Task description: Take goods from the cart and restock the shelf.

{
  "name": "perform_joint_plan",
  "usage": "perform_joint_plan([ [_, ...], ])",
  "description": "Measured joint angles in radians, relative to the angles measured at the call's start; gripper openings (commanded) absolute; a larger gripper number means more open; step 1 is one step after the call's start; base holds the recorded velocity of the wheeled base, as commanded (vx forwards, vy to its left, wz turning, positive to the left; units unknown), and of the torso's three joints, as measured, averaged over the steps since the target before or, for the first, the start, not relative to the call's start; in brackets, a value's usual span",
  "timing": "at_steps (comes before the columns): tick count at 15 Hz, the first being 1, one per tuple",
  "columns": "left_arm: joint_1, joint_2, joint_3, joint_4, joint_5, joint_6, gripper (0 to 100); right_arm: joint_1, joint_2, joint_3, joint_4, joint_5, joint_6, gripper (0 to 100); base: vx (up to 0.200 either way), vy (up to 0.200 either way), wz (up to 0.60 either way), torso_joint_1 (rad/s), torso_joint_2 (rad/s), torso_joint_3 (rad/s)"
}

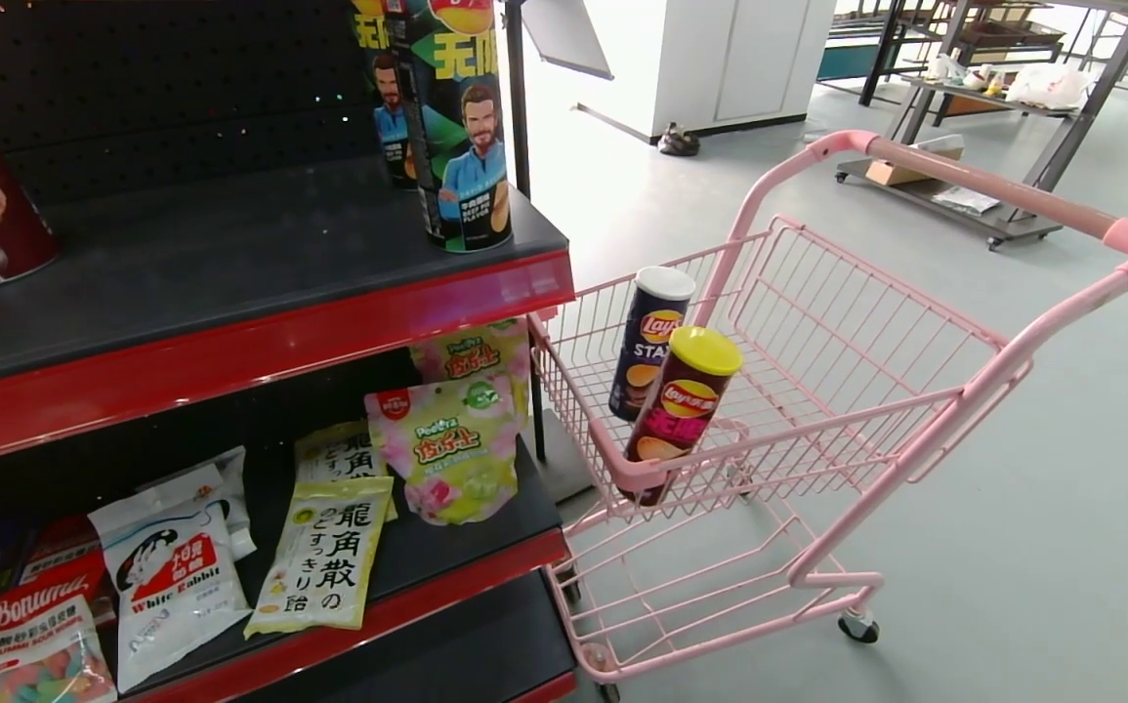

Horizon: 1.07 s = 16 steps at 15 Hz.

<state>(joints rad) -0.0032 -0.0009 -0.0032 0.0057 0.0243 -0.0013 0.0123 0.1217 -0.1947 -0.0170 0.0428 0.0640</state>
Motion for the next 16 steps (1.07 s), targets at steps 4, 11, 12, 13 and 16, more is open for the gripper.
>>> perform_joint_plan([
  [4, 0.000, 0.000, 0.000, 0.000, 0.002, 0.000, 100, 0.080, 0.481, -0.279, -0.180, 0.066, 0.045, 100, 0.000, 0.000, 0.00, 0.000, 0.00, 0.000],
  [11, 0.000, 0.000, 0.000, 0.000, 0.003, 0.000, 100, 0.216, 1.244, -0.388, -0.621, 0.272, 0.042, 100, 0.000, 0.000, 0.00, 0.000, 0.00, 0.000],
  [12, 0.000, 0.000, 0.000, 0.000, 0.003, 0.000, 100, 0.233, 1.311, -0.392, -0.659, 0.290, 0.040, 100, 0.000, 0.000, 0.00, 0.000, 0.00, 0.000],
  [13, 0.000, 0.000, 0.000, 0.000, 0.003, 0.000, 100, 0.246, 1.376, -0.394, -0.710, 0.313, 0.040, 100, 0.000, 0.000, 0.00, 0.000, 0.00, 0.000],
  [16, 0.000, 0.000, 0.000, 0.000, 0.003, 0.000, 100, 0.281, 1.508, -0.396, -0.791, 0.360, 0.040, 100, 0.000, 0.000, 0.00, 0.000, 0.00, 0.000],
])
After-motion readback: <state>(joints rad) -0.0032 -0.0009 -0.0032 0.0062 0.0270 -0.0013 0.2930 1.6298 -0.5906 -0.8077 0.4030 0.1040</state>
